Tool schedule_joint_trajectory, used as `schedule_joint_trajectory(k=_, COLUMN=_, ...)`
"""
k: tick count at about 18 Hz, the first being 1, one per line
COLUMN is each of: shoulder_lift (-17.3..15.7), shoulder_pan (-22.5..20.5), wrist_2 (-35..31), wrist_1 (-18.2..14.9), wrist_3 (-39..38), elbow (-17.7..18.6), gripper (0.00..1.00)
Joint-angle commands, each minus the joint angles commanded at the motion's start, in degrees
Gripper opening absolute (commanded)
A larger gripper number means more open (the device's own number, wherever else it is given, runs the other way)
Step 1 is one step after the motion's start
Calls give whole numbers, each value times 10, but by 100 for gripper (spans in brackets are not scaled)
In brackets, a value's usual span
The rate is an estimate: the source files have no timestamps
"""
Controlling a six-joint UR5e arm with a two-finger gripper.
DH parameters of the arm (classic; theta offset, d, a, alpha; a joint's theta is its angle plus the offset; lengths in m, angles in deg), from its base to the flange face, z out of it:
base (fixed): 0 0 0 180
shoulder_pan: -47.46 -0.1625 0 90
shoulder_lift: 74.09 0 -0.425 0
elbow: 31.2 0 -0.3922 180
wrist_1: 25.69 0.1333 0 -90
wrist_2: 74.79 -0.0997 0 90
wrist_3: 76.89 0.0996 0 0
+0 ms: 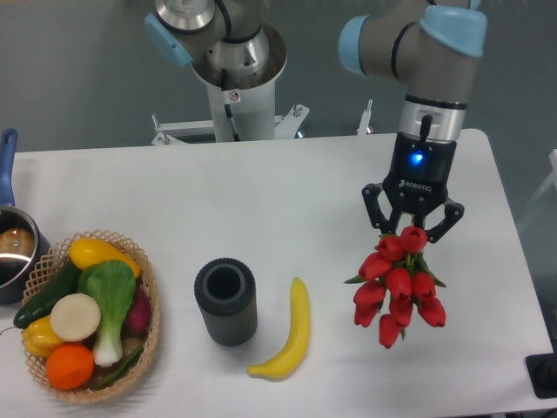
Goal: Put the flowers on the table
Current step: 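Carry the tulips away from the vase, past the banana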
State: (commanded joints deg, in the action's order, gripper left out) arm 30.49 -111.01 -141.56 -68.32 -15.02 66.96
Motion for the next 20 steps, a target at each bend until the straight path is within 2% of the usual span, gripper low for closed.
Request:
schedule_joint_trajectory(k=5, shoulder_lift=10, shoulder_pan=0, wrist_2=-35, wrist_1=1, wrist_3=26, elbow=34, gripper=34)
schedule_joint_trajectory(k=12, shoulder_lift=11, shoulder_pan=-5, wrist_2=-42, wrist_1=-1, wrist_3=26, elbow=51, gripper=34)
schedule_joint_trajectory(k=14, shoulder_lift=14, shoulder_pan=-5, wrist_2=-72, wrist_1=-2, wrist_3=26, elbow=56, gripper=34)
schedule_joint_trajectory(k=16, shoulder_lift=22, shoulder_pan=-4, wrist_2=-99, wrist_1=-2, wrist_3=26, elbow=63, gripper=34)
schedule_joint_trajectory(k=20, shoulder_lift=40, shoulder_pan=-3, wrist_2=-100, wrist_1=-2, wrist_3=26, elbow=70, gripper=34)
